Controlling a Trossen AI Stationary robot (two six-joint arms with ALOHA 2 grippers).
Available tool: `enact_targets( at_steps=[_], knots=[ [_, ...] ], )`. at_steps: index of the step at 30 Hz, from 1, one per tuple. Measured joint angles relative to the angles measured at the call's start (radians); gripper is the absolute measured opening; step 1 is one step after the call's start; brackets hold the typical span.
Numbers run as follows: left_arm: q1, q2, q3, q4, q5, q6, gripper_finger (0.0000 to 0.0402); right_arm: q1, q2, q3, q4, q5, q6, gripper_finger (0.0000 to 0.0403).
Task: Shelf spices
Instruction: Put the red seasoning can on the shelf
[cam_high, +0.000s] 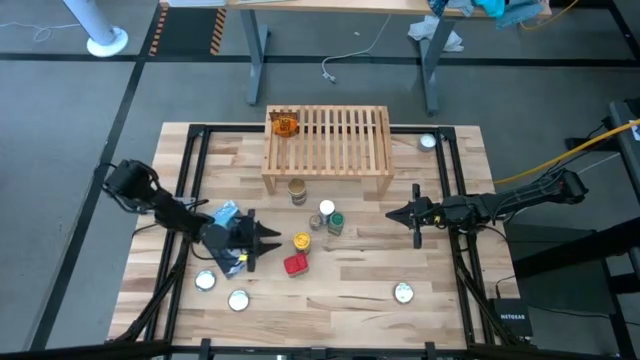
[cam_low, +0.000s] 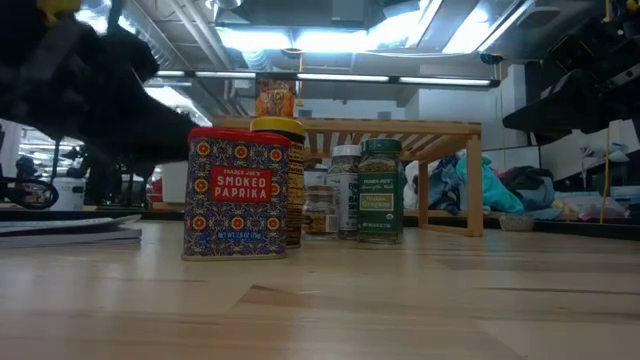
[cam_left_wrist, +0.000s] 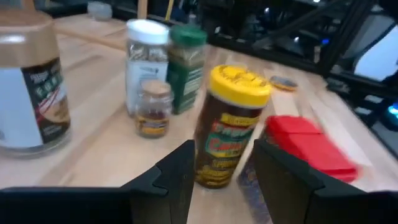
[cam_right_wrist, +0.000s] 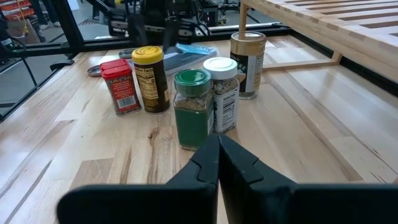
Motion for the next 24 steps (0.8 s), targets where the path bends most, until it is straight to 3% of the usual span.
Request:
enact_targets(
  at_steps=[4,15,24],
  knots=[
    [-0.023,-0.008,0.005,-0.006,-0.054,0.026,0.0155,0.0,0.0,0.0,0.0,0.0,0.0,0.0008],
    [-0.039,-0.008,0.119,-0.196,-0.044,0.116,0.0155,0.0,0.0,0.0,0.0,0.0,0.0,0.0008],
    [-0.087,-0.007,0.135,-0.243,-0.072,-0.061,0.0155,0.0,0.0,0.0,0.0,0.0,0.0,0.0008]
  ],
)
